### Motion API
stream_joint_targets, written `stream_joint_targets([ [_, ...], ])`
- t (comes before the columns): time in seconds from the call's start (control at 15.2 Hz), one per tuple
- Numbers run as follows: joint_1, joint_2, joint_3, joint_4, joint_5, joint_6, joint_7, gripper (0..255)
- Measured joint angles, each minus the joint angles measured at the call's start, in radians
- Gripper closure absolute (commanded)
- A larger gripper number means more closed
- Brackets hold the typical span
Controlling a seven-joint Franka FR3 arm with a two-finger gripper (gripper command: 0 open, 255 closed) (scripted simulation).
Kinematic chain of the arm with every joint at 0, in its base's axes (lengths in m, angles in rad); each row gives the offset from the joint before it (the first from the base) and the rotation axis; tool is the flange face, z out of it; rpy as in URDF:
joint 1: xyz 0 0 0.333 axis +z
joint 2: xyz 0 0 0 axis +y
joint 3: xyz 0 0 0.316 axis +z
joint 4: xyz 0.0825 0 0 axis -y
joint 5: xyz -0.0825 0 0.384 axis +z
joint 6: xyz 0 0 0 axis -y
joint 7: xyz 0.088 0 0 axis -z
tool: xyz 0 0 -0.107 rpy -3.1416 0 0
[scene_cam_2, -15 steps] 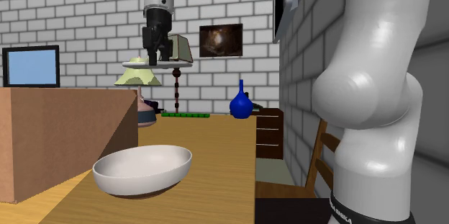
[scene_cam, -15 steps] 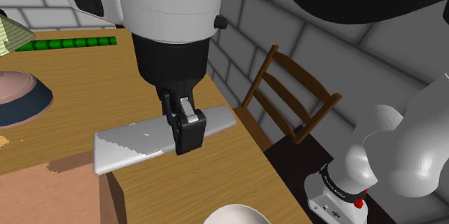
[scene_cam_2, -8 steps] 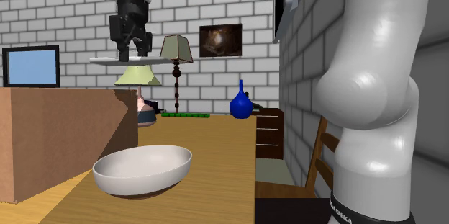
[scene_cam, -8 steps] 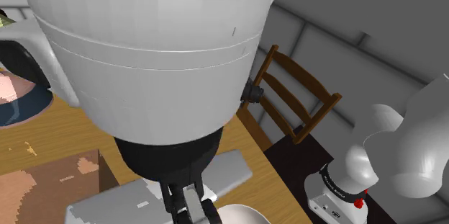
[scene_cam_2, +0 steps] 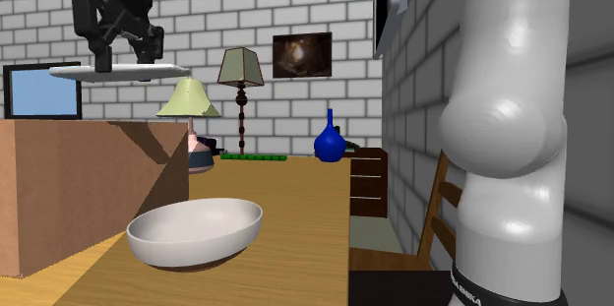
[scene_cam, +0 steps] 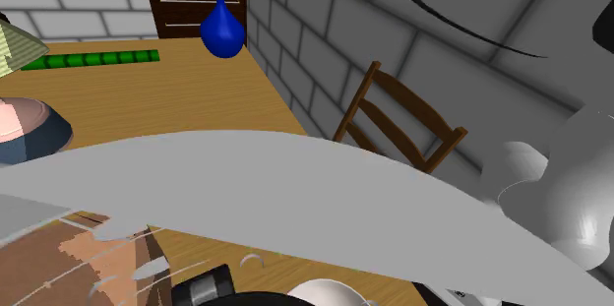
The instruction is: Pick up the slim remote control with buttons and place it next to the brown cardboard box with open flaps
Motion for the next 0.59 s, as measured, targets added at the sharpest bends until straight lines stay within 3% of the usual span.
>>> stream_joint_targets([
  [0.26,0.066,0.084,0.057,0.079,-0.058,-0.017,0.126,255],
  [0.59,0.185,0.222,0.106,0.223,-0.16,-0.064,0.286,255],
])
